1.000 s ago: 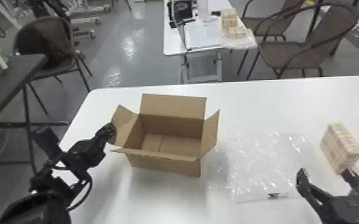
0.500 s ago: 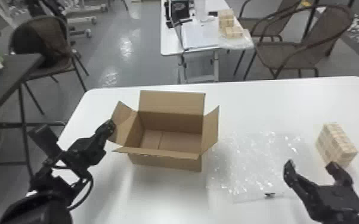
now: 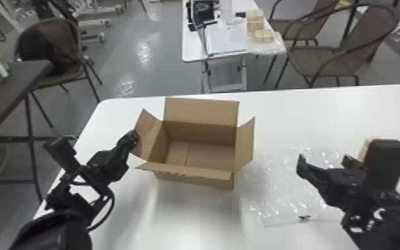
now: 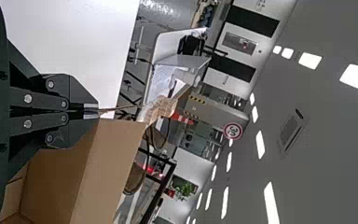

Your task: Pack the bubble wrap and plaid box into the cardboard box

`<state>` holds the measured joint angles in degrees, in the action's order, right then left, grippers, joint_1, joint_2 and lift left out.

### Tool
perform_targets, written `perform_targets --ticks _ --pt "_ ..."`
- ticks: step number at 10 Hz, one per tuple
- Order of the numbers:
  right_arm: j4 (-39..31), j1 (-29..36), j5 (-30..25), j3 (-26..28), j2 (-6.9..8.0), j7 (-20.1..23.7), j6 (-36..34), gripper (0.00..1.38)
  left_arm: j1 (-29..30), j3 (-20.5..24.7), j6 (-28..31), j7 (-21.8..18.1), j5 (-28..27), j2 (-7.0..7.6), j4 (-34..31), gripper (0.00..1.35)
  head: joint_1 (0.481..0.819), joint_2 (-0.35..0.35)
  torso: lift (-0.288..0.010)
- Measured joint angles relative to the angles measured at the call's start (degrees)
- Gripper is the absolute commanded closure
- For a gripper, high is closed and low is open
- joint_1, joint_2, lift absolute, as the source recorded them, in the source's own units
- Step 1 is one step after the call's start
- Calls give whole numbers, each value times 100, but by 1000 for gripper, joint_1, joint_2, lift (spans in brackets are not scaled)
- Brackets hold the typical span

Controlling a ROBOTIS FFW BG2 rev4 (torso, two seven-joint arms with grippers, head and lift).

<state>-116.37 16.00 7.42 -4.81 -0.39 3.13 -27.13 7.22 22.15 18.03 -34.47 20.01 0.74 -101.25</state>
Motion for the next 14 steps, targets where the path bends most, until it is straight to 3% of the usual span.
perform_targets --ticks 6,7,10,11,14 --pt "322 -1694 161 -111 39 -184 -4156 199 -50 -203 -28 52 77 42 0 1207 695 176 -122" --pt "493 -1937 277 -39 23 -182 -4644 200 -67 -231 -28 72 79 56 0 1207 695 171 -122" --pt "945 -2220 397 86 -31 -182 -5110 262 -78 -255 -33 98 96 84 0 1205 695 160 -122" --pt "1091 -2278 354 93 -32 -182 -5237 340 -78 -257 -29 99 101 84 0 1207 695 156 -122" --pt "1410 -2360 467 100 -115 -183 -5362 1023 -77 -279 -28 98 121 100 0 1205 695 152 -122"
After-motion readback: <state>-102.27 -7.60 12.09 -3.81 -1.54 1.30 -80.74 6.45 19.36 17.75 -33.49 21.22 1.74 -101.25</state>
